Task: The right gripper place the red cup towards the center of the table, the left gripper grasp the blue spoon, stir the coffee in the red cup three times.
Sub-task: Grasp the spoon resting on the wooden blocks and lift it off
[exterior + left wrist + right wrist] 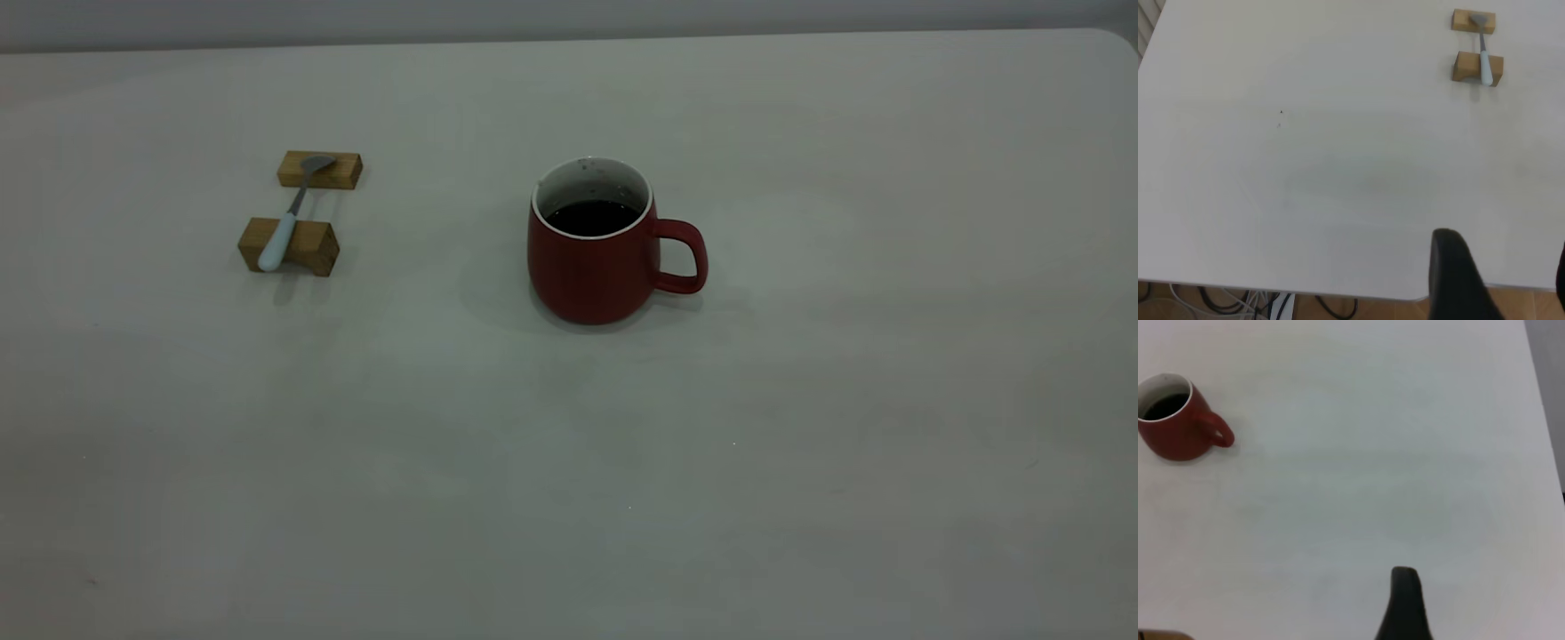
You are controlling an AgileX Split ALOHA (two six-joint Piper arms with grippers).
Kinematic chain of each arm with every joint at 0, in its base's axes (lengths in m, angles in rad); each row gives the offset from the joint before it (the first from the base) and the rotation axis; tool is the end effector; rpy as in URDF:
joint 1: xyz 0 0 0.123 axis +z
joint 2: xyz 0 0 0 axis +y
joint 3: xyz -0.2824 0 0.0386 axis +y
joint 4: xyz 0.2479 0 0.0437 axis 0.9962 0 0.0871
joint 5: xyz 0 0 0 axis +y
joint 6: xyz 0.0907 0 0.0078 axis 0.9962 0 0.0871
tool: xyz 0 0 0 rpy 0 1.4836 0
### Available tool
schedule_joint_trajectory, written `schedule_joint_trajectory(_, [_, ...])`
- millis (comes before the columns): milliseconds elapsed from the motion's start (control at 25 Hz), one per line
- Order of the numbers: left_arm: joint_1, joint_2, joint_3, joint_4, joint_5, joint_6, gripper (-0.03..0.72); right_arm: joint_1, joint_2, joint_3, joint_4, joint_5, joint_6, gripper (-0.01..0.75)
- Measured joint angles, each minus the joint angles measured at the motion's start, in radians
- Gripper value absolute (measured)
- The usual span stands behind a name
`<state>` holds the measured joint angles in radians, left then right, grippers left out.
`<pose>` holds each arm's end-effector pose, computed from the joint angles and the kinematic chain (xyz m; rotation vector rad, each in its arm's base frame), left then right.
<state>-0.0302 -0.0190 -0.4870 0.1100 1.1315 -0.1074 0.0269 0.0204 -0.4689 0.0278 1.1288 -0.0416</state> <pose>-0.0093 0.0093 0.2682 -0.0914 2.1022 0.0504 -0.0018 0.0022 0.2633 -0.0757 2.1623 0.0256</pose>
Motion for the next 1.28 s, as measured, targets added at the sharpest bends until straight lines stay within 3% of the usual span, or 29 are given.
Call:
schedule_joint_trajectory(200, [0.000, 0.000, 0.000, 0.000, 0.000, 0.000, 0.438, -0.004, 0.000, 0.000, -0.002, 0.000, 0.000, 0.621])
schedule_joint_trajectory(680, [0.000, 0.000, 0.000, 0.000, 0.000, -0.001, 0.438, -0.004, 0.000, 0.000, -0.003, 0.000, 0.000, 0.378])
schedule_joint_trajectory(1080, [0.000, 0.000, 0.000, 0.000, 0.000, -0.001, 0.438, -0.004, 0.000, 0.000, -0.003, 0.000, 0.000, 0.230])
schedule_joint_trajectory(1280, [0.000, 0.139, -0.046, 0.015, -0.046, -0.039, 0.520, -0.004, 0.000, 0.000, -0.003, 0.000, 0.000, 0.218])
